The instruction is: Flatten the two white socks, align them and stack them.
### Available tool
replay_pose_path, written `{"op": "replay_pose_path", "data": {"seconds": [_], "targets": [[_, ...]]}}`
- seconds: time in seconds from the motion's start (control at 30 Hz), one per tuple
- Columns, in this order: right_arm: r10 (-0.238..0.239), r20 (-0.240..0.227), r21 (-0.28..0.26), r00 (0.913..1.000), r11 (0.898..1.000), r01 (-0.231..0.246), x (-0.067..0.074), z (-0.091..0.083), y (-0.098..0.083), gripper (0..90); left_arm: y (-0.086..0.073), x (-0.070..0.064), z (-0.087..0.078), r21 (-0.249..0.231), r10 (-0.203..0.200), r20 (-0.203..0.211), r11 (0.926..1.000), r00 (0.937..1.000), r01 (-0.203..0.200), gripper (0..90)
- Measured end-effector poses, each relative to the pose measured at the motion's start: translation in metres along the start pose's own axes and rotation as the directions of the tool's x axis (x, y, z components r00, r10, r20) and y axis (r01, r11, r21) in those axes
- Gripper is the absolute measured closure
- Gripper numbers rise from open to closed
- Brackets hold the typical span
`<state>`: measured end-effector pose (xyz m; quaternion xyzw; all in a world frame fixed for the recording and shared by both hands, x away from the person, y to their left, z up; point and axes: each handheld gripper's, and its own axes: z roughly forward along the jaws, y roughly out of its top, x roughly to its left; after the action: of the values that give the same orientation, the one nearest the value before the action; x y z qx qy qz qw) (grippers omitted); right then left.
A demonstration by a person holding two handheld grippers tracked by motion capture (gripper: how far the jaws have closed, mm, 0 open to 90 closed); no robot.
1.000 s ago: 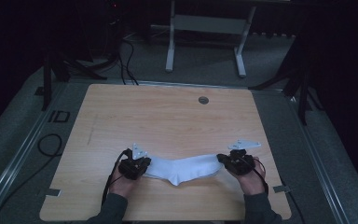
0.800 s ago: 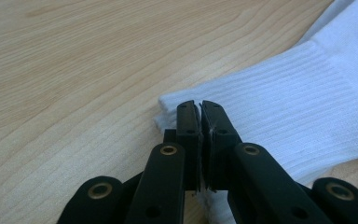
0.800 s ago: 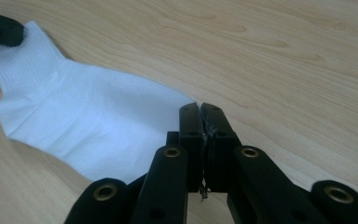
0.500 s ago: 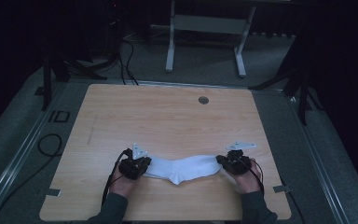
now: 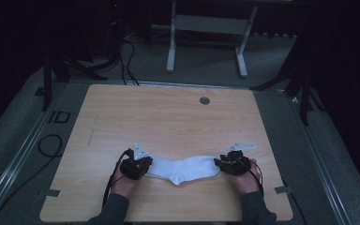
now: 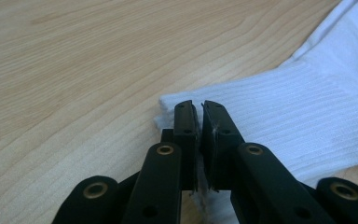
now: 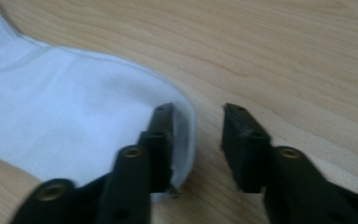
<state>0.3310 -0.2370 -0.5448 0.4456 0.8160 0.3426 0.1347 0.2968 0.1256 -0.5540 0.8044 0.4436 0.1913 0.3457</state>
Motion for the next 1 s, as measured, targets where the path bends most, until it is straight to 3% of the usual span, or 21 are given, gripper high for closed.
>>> {"op": "replay_pose_path", "data": {"seconds": [0.17,0.53,1.0], "targets": [[0.008,-0.014,-0.030,0.9999,1.000,-0.008,0.001,-0.005,0.003,51.6,0.001,0.000,0.000,-0.003,0.002,-0.005,1.0000,1.0000,-0.002,82.3],[0.064,-0.073,-0.125,0.9953,0.989,-0.073,-0.004,-0.023,0.008,48.7,0.001,0.002,-0.003,-0.016,-0.020,0.026,0.9997,0.9995,0.021,77.5],[0.064,-0.031,-0.106,0.9975,0.992,-0.067,-0.012,-0.024,0.007,48.5,0.001,0.008,-0.011,-0.066,-0.045,0.021,0.9968,0.9988,0.046,76.9]]}}
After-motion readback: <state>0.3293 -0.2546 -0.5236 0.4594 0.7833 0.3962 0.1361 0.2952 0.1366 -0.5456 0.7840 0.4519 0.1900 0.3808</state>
